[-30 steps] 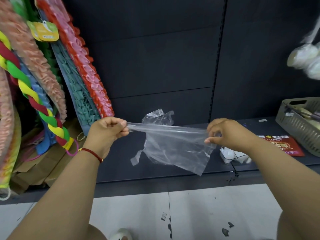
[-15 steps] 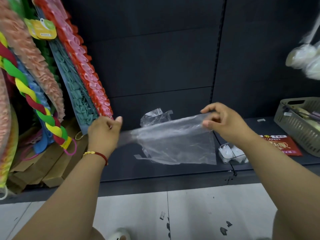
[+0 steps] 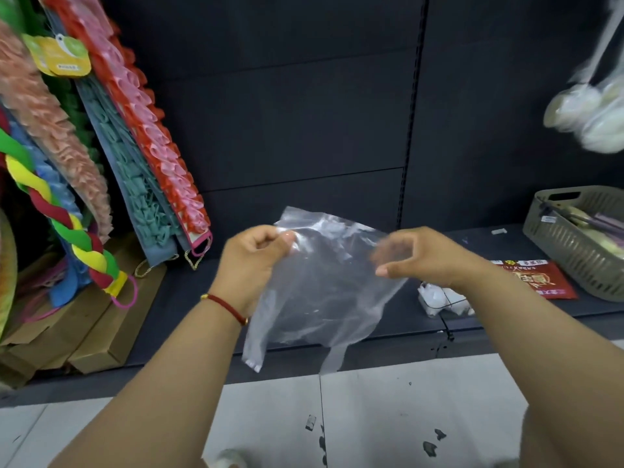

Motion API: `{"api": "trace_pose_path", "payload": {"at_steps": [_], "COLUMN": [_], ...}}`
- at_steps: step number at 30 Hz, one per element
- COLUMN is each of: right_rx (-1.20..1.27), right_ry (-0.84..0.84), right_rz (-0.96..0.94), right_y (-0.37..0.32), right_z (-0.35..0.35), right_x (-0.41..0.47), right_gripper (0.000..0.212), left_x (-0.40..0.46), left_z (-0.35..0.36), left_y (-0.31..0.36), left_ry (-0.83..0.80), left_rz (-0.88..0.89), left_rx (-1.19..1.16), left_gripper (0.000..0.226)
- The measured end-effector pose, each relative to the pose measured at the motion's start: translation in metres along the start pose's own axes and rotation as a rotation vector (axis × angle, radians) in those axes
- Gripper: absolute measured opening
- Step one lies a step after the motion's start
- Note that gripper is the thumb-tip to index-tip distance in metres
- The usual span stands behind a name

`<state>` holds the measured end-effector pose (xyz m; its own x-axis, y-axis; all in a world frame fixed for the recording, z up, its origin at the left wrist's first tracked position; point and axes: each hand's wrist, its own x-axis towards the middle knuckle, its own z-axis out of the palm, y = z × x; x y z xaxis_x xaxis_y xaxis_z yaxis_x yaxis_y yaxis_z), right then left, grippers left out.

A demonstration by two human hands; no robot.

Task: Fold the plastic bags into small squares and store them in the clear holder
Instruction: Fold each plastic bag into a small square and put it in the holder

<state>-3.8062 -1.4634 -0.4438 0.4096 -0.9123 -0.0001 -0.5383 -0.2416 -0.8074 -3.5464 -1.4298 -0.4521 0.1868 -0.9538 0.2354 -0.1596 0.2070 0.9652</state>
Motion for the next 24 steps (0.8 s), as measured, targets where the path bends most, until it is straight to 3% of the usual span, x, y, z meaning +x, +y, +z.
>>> {"api": "trace_pose_path", "payload": {"at_steps": [2, 4, 6, 8, 10, 12, 14, 15, 17, 21, 24], "right_rx": [0.221, 0.393, 0.403, 0.315, 0.215, 0.157, 0.155, 0.171, 0.191, 0.036, 0.097], "right_ry": [0.129, 0.184, 0.163, 0.100, 0.025, -0.024, -0.010, 0.001, -0.028, -0.110, -0.113], "right_rz": [0.016, 0.007, -0.023, -0.069, -0.093, -0.123, -0.160, -0.164, -0.115, 0.035, 0.083], "right_y": [0.009, 0.011, 0.008, 0.000, -0.009, -0.016, -0.018, -0.017, -0.009, 0.017, 0.028], "right_z": [-0.004, -0.004, -0.001, 0.006, 0.016, 0.027, 0.035, 0.036, 0.035, 0.024, 0.005], "right_x": [0.004, 0.005, 0.005, 0.003, 0.002, 0.000, 0.000, 0.000, 0.000, 0.003, 0.003], "right_gripper": [0.005, 0.008, 0.012, 0.013, 0.009, 0.009, 0.009, 0.008, 0.008, 0.003, 0.009], "left_x": [0.003, 0.002, 0.004, 0.001, -0.004, -0.010, -0.014, -0.013, -0.009, 0.002, 0.006], "left_z": [-0.008, -0.009, -0.007, -0.004, 0.005, 0.016, 0.025, 0.025, 0.020, -0.005, -0.028], "left_y": [-0.002, -0.004, -0.006, -0.001, 0.011, 0.016, 0.014, 0.011, 0.009, 0.016, 0.013], "left_ry": [0.027, 0.014, 0.073, 0.136, 0.021, -0.209, -0.306, -0.280, -0.185, 0.023, 0.158], "left_rz": [-0.123, -0.244, -0.292, -0.110, 0.200, 0.287, 0.247, 0.230, 0.202, 0.197, 0.168], "left_rx": [-0.102, -0.141, -0.020, 0.316, 0.509, 0.530, 0.554, 0.534, 0.470, 0.372, 0.378], "left_gripper": [0.018, 0.015, 0.014, 0.054, 0.077, 0.068, 0.022, 0.007, 0.022, 0.028, 0.029]}}
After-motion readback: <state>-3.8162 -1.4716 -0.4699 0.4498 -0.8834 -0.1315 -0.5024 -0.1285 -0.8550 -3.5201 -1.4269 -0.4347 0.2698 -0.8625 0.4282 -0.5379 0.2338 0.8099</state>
